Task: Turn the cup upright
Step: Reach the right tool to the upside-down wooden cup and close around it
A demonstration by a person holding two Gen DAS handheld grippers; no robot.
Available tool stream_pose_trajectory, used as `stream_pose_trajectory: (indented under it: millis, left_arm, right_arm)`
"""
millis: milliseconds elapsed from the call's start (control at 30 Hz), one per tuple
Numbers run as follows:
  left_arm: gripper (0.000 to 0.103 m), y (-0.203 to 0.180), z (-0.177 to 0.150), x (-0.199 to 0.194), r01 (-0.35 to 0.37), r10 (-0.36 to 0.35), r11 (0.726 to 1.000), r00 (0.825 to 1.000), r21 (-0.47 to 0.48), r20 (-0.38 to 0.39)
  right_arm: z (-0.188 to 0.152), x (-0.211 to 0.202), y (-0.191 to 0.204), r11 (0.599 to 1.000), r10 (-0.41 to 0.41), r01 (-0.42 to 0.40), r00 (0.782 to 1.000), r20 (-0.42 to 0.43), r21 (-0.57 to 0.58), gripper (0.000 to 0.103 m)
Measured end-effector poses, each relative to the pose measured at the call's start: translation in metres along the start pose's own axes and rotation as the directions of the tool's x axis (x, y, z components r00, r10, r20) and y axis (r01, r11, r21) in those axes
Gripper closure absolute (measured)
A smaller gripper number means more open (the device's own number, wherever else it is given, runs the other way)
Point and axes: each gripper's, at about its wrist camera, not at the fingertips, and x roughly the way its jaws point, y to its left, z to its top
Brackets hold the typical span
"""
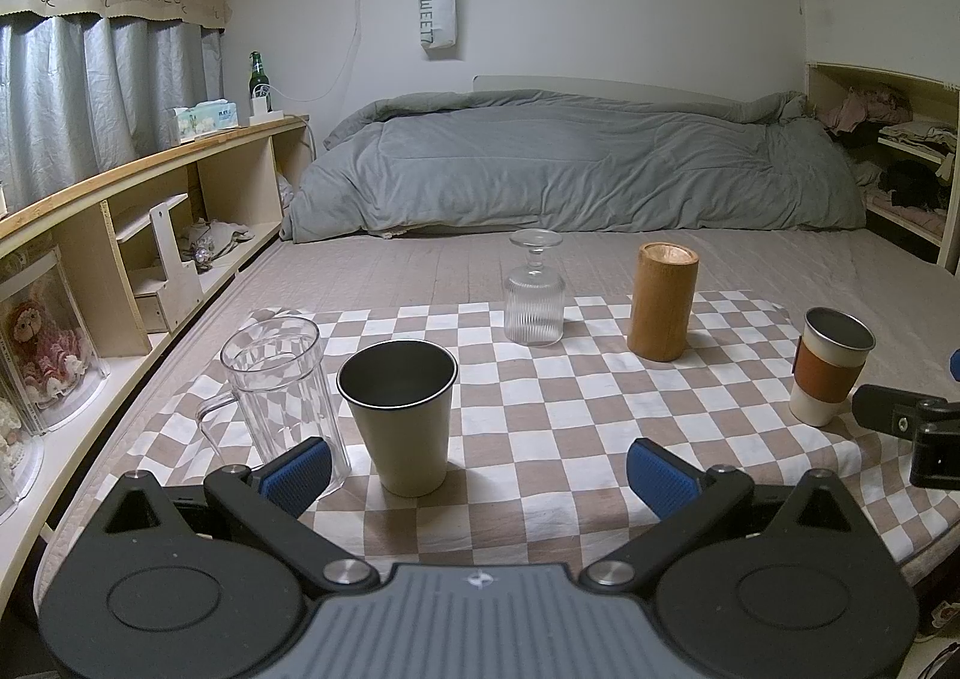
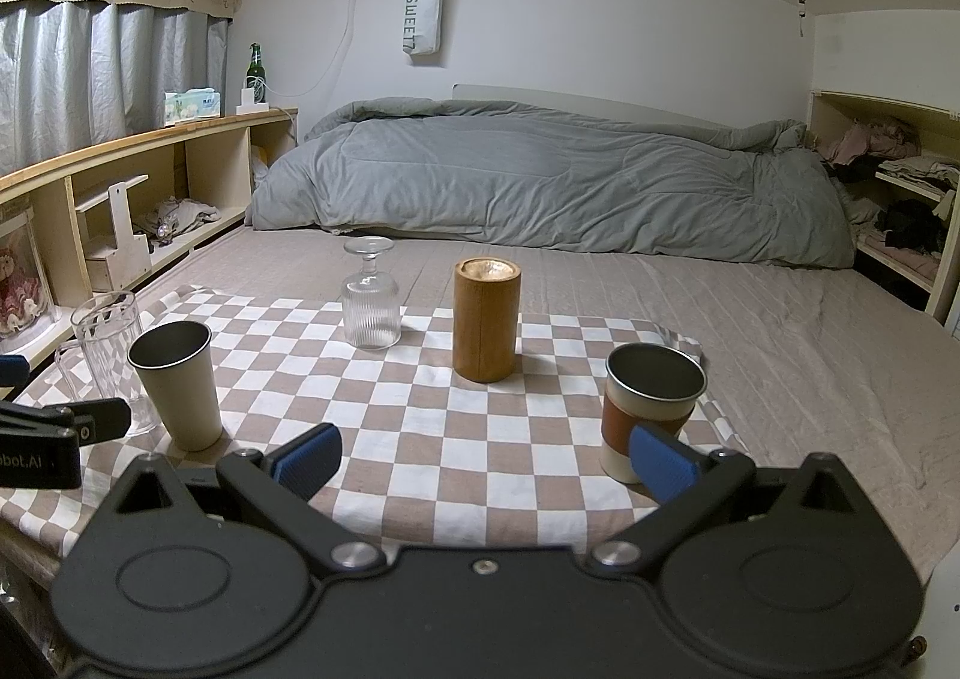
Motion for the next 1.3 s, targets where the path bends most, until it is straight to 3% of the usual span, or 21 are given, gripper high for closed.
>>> stream_pose_trajectory:
  millis: [533,767,933,1100,1300]
  left_arm:
    - [0.0,-0.004,0.001,0.003,0.011,-0.011,1.0,1.0,-0.007,0.002]
    - [0.0,-0.009,0.003,0.011,0.02,-0.02,1.0,1.0,0.008,-0.004]
    - [0.0,-0.011,0.005,0.023,0.03,-0.029,0.999,0.999,0.012,-0.02]
    - [0.0,-0.012,0.008,0.039,0.036,-0.035,0.999,0.998,0.013,-0.046]
    - [0.0,-0.01,0.01,0.057,0.055,-0.055,0.998,0.996,0.009,-0.068]
  right_arm:
    - [0.001,0.0,-0.002,1.0,-0.001,0.001,1.0,-0.004,0.004,0.0]
    - [0.018,0.019,-0.013,1.0,0.027,-0.026,0.999,-0.028,0.016,0.0]
    - [0.043,0.065,-0.015,0.998,0.028,-0.029,0.999,-0.016,-0.058,0.0]
    - [0.061,0.127,-0.016,0.996,0.082,-0.083,0.996,-0.03,-0.04,0.0]
    - [0.075,0.204,-0.016,0.997,0.08,-0.08,0.997,0.012,-0.015,0.003]
